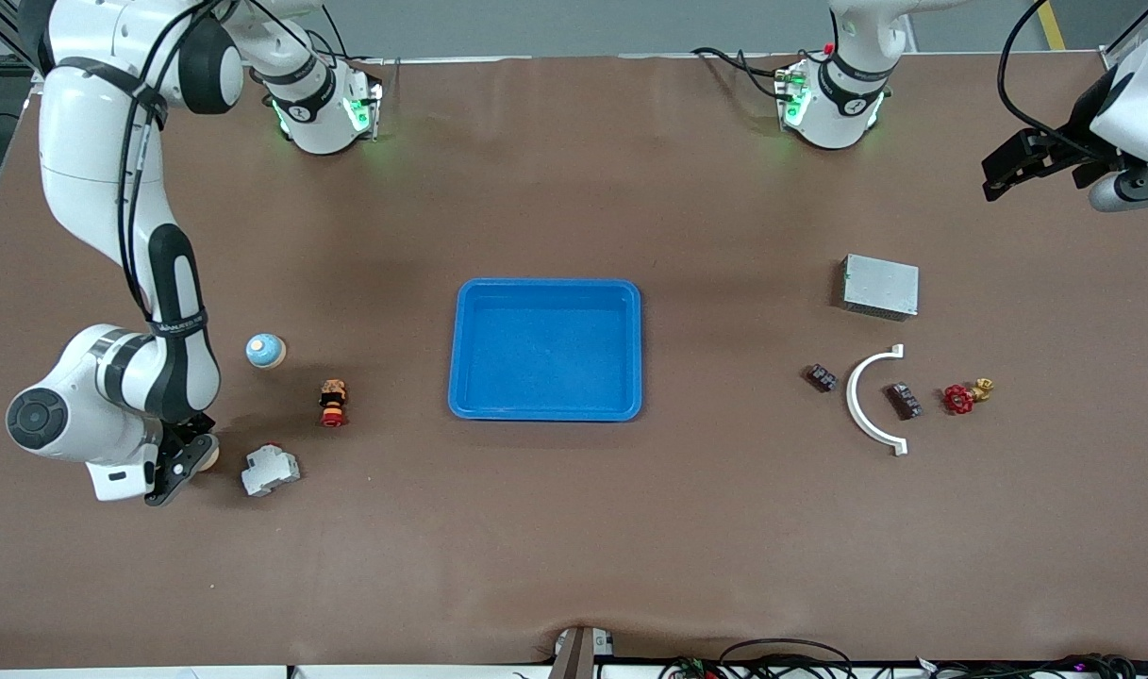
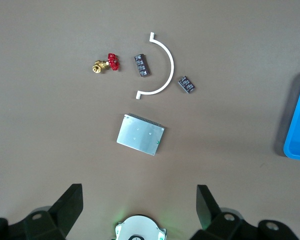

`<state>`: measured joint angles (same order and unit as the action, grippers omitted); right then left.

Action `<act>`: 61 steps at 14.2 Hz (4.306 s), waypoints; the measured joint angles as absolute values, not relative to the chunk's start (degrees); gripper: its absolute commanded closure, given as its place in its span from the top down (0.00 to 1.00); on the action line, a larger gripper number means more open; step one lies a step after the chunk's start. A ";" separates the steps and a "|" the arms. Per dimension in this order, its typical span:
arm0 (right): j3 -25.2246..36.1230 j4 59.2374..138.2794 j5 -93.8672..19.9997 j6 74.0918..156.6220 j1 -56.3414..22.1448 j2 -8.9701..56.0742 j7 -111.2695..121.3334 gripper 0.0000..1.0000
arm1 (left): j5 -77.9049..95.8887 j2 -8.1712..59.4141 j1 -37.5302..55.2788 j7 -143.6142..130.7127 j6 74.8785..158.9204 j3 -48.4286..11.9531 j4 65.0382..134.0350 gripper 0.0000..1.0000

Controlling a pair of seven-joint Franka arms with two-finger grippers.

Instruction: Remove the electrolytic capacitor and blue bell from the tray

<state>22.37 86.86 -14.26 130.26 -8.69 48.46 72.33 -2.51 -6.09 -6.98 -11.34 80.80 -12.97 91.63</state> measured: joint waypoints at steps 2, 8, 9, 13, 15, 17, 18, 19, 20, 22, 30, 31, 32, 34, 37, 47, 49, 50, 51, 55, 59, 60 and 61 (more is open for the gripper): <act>22.38 86.80 -14.26 130.26 -8.68 48.46 72.33 1.00 | -2.49 -6.09 -6.97 -11.35 80.80 -12.99 91.63 1.00; 22.35 85.15 -14.26 126.55 -8.67 48.13 72.20 1.00 | -2.48 -6.09 -6.97 -11.36 80.77 -13.00 91.63 1.00; 22.32 84.58 -14.27 124.33 -8.67 47.96 71.78 1.00 | -2.48 -6.09 -6.97 -11.36 80.76 -13.00 91.63 1.00; 20.73 83.49 -14.20 117.08 -8.69 45.61 63.65 1.00 | -2.48 -6.09 -6.97 -11.37 80.76 -12.99 91.63 1.00; 19.36 83.47 -13.45 114.28 -8.67 43.75 57.74 1.00 | -2.48 -6.09 -6.97 -11.38 80.76 -12.99 91.63 1.00; 17.04 83.52 -11.48 112.02 -8.30 41.98 50.24 1.00 | -2.48 -6.09 -6.97 -11.38 80.76 -12.99 91.63 1.00; 15.09 83.62 -10.05 110.73 -7.56 40.99 45.62 1.00 | -2.48 -6.09 -6.97 -11.38 80.76 -12.99 91.63 1.00; 12.15 84.05 -8.57 109.78 -6.10 39.84 40.06 1.00 | -2.48 -6.09 -6.97 -11.38 80.76 -12.99 91.63 1.00; 8.57 85.02 -7.02 109.35 -3.99 38.54 34.27 1.00 | -2.48 -6.09 -6.97 -11.38 80.76 -12.99 91.62 1.00; -0.33 87.94 -3.51 109.25 2.24 35.78 22.93 1.00 | -2.48 -6.09 -6.97 -11.38 80.76 -12.99 91.62 1.00; -6.75 90.17 -0.81 109.72 9.36 27.51 16.86 1.00 | -2.48 -6.11 -6.97 -11.38 80.76 -12.99 91.57 1.00; -6.93 90.45 -0.84 109.39 9.29 25.87 16.71 1.00 | -2.48 -6.12 -6.97 -11.38 80.76 -12.99 91.56 1.00; -7.05 91.21 -1.00 109.14 9.09 24.10 16.47 1.00 | -2.48 -6.12 -6.97 -11.38 80.76 -12.99 91.55 1.00; -7.03 93.43 -1.29 109.04 8.23 20.60 15.52 1.00 | -2.48 -6.14 -6.97 -11.38 80.76 -12.99 91.53 1.00; -6.65 97.53 -1.41 108.98 6.89 14.27 11.76 1.00 | -2.48 -6.18 -6.97 -11.39 80.76 -12.99 91.52 1.00; -6.39 94.71 -1.00 89.37 5.57 0.71 2.59 1.00 | -2.48 -6.22 -6.97 -11.40 80.76 -12.97 91.12 1.00; -6.06 94.75 -1.00 87.30 5.57 -0.34 2.51 1.00 | -2.48 -6.22 -6.97 -11.40 80.76 -12.97 90.97 1.00; -5.88 95.00 -1.00 86.65 5.57 -0.99 2.49 1.00 | -2.48 -6.22 -6.97 -11.39 80.76 -12.97 90.81 1.00; -5.72 95.66 -1.00 86.30 5.58 -1.85 2.48 1.00 | -2.48 -6.22 -6.97 -11.40 80.76 -12.97 90.58 1.00; -4.95 99.97 -1.01 86.10 5.45 -6.79 2.37 1.00 | -2.48 -6.22 -6.98 -11.40 80.76 -12.96 90.15 1.00; 0.06 102.05 -1.02 86.74 1.81 -8.44 2.37 1.00 | -2.00 -6.23 -6.98 -11.39 80.76 -12.95 90.15 1.00; 0.60 102.64 -1.02 87.42 1.48 -8.77 2.37 1.00 | -1.60 -6.23 -6.98 -11.39 80.76 -12.95 90.15 1.00; 0.78 103.42 -1.02 88.11 1.40 -9.35 2.37 1.00 | -1.35 -6.23 -6.98 -11.39 80.76 -12.95 90.14 1.00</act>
